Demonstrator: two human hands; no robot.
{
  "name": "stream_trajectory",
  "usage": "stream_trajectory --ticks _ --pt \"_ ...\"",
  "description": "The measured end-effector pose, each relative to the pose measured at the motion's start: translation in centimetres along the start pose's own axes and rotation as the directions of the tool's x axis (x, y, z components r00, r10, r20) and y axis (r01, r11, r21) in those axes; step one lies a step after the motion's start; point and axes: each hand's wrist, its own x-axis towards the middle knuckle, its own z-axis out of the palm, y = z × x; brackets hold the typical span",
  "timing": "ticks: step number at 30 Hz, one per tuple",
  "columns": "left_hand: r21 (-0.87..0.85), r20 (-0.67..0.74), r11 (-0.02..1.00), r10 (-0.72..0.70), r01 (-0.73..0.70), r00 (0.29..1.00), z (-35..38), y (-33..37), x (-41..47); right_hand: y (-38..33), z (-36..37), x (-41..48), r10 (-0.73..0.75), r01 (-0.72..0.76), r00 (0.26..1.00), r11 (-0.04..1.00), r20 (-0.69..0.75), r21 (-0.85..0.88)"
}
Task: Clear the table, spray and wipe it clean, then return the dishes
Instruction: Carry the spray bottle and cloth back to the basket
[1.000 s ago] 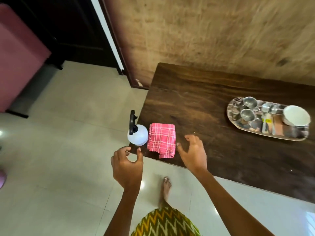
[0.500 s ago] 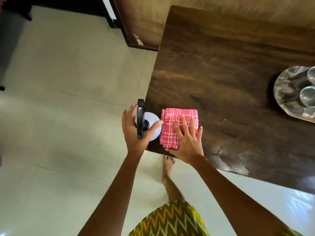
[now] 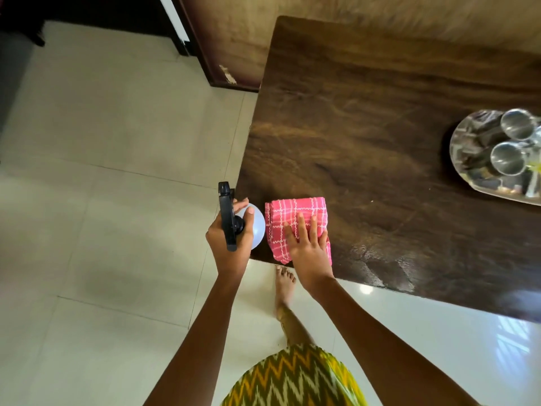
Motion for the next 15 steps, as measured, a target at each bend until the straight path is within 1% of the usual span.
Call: stream_trajectory --ticks 2,4,7,9,10,11,13,15 --pt "-0.021 -0.02 1.0 0.002 -0.003 1.0 -0.9 0.8 -1.4 0.0 -1.2 -1.8 -0.006 0.004 0.996 1.0 0.084 0.019" --pt "-0.054 -0.032 0.998 -0.011 0.009 0.999 -1.9 2.0 -2.8 -0.1 -2.5 -3.9 -0.001 -0.007 0.995 0.997 0.099 0.079" --pt "-0.096 -0.038 0.994 0.051 -0.054 0.998 -3.9 4.9 -5.7 0.0 -4.3 -8.0 0.026 -0.019 0.999 0.981 -0.032 0.195" --pt "-0.119 -0.043 0.987 0.103 -0.108 0.994 -5.0 7.0 -7.8 0.1 -5.6 -10.9 0.069 -0.027 0.991 0.944 -0.118 0.328" --pt "-0.132 -0.056 0.982 0.125 -0.132 0.991 -5.7 8.4 -9.0 0.3 -6.6 -12.7 0.093 -0.016 0.982 0.906 -0.162 0.423" --pt "-0.145 -0.07 0.978 0.139 -0.148 0.988 -6.4 9.8 -10.1 0.6 -7.8 -14.6 0.122 -0.002 0.975 0.845 -0.188 0.535" --pt "-0.178 -0.083 0.97 0.155 -0.167 0.985 -7.5 13.1 -12.4 1.6 -10.6 -18.8 0.204 0.019 0.96 0.641 -0.194 0.767" --pt "-0.217 -0.08 0.958 0.174 -0.188 0.981 -7.9 16.5 -14.6 2.8 -13.2 -22.8 0.28 0.093 0.93 0.448 -0.238 0.889"
